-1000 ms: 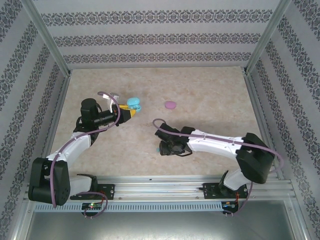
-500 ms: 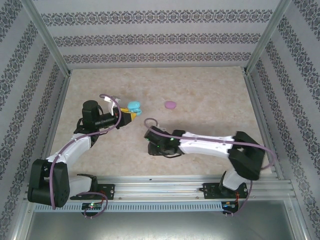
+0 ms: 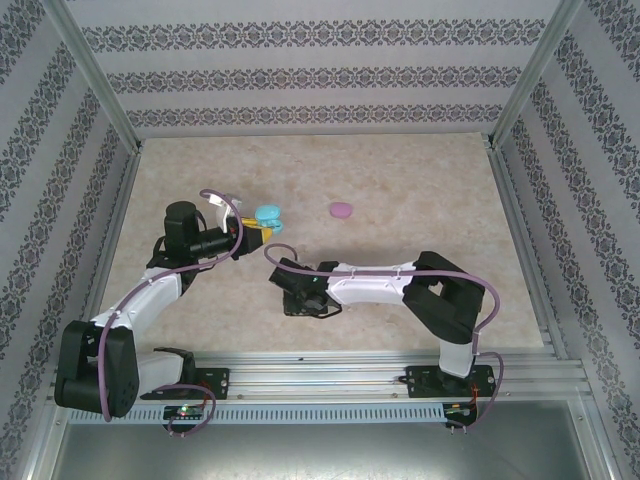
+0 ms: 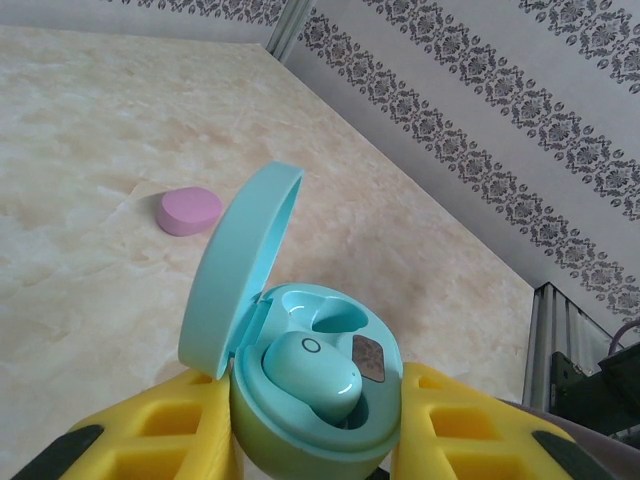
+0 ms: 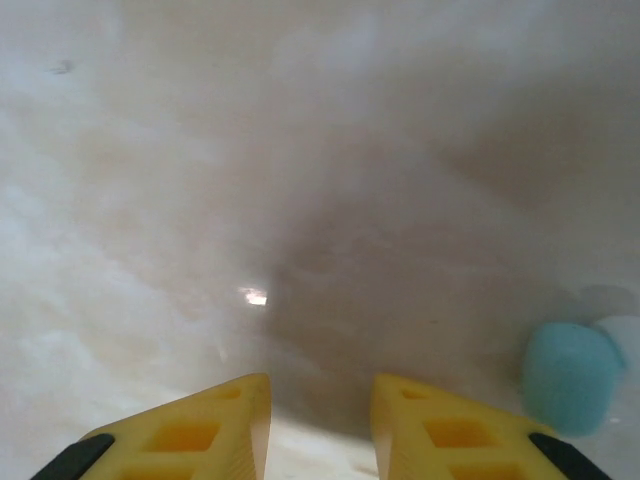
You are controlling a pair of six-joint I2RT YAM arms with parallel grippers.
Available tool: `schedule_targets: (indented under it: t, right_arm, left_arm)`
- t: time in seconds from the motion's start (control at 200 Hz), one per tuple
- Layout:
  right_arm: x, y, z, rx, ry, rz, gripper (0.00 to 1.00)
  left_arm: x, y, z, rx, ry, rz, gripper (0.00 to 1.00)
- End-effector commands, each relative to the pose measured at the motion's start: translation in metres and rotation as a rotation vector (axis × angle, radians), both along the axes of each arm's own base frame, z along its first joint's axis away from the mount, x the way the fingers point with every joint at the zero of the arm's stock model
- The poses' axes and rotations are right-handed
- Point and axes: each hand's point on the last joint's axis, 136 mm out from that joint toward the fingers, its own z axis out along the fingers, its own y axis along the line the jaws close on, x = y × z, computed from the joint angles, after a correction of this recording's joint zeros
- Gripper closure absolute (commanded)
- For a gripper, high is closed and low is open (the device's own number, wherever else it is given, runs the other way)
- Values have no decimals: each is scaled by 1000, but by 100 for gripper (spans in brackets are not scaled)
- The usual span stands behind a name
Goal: Insert the wireless bluetooth earbuds into the charging case
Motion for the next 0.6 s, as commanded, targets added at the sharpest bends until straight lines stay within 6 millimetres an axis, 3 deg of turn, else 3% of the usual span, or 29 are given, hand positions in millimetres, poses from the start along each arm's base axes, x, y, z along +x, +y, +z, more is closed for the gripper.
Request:
schedule_targets:
  t: [0.0,0.365,0.595]
  right_arm:
    - [1,-29,3,-63,-11,-52,67]
    - [8,-66,6,-75,-24,-140,66]
    - [19,-72,10,-64,-33,-169,65]
  left_arm:
    - [-3,-5,1,-2,-21,-25,94]
    - [-3,-7,1,-6,-19,-28,94]
    - [-4,-8,0,-5,-15,-29,95]
